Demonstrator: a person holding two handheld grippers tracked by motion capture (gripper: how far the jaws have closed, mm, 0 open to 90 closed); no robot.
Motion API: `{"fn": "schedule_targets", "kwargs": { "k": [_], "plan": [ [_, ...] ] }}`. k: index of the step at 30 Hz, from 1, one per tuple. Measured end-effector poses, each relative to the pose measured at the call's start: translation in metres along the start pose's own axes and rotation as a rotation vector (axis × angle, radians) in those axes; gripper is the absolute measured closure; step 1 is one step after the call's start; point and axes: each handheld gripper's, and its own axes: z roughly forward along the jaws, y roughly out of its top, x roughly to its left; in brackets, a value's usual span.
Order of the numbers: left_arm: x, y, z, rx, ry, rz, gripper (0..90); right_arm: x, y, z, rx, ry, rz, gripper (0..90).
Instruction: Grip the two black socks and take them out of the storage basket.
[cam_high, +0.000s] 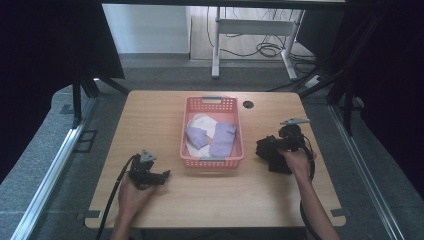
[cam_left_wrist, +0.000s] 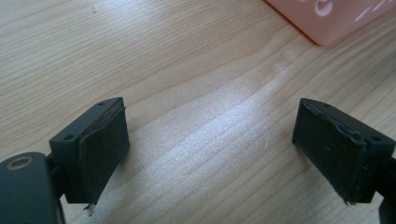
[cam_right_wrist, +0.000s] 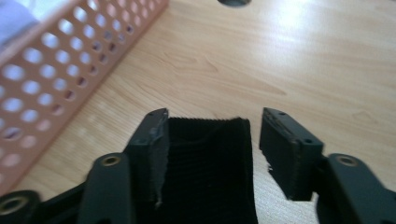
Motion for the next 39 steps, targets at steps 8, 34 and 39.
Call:
{"fn": "schedule_targets", "kwargs": {
  "k": [8,34,39],
  "plan": [
    [0.0,0.0,0.0,0.001,-0.001,0.001,10.4,0.015,0.004,-0.029,-0.034,0.035,-0.06,27.3],
    [-0.001,0.0,0.0,0.0,-0.001,0.002,10.4,0.029,-0.067,-0.042,-0.001,0.089,-0.064,14.2],
    [-0.001,0.0,0.0,0.001,-0.001,0.003,10.3,0.022,-0.081,-0.033,0.035,0.07,-0.059,14.3]
  ]
}}
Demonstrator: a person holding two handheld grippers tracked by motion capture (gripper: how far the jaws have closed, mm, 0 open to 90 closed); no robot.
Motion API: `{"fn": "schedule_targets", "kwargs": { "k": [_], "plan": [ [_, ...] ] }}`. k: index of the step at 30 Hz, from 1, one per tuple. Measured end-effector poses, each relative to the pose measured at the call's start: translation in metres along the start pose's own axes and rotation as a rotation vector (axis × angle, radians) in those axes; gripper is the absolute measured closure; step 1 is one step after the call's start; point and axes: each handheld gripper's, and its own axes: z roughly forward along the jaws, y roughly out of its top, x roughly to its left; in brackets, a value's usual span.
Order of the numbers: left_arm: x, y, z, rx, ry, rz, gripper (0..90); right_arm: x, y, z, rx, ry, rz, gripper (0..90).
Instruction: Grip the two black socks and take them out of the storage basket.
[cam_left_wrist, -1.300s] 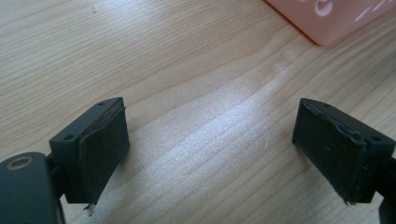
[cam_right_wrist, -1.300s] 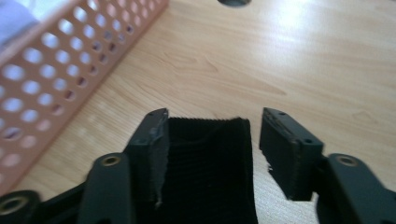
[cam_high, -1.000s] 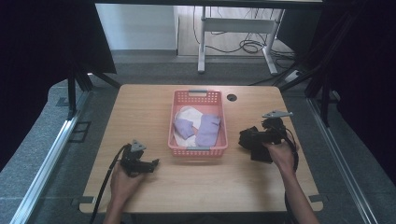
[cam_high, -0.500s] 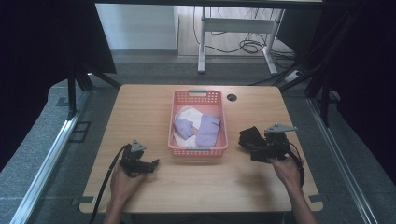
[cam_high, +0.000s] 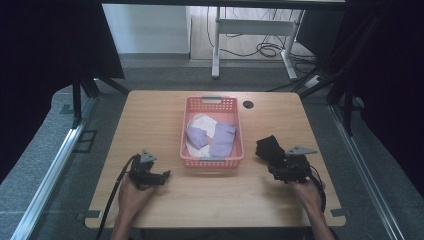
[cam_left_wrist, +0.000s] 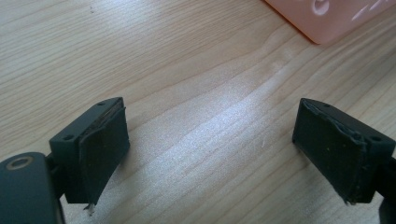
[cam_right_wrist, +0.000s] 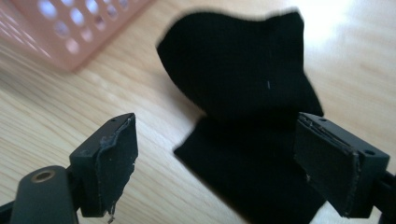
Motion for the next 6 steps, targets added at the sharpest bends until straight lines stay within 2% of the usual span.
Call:
{"fn": "schedule_targets", "kwargs": {
  "k": [2,6],
  "plan": [
    [-0.0001,-0.0001,0.0001,-0.001,-0.001,0.0,10.3,-0.0008,-0.0039,0.0032,0.016,-0.002,0.004,14.3],
    [0.0,0.0,0.0,0.0,0.0,0.0,10.3,-0.0021,-0.005,0.0035,0.01,0.006,0.016,14.2]
  ]
}}
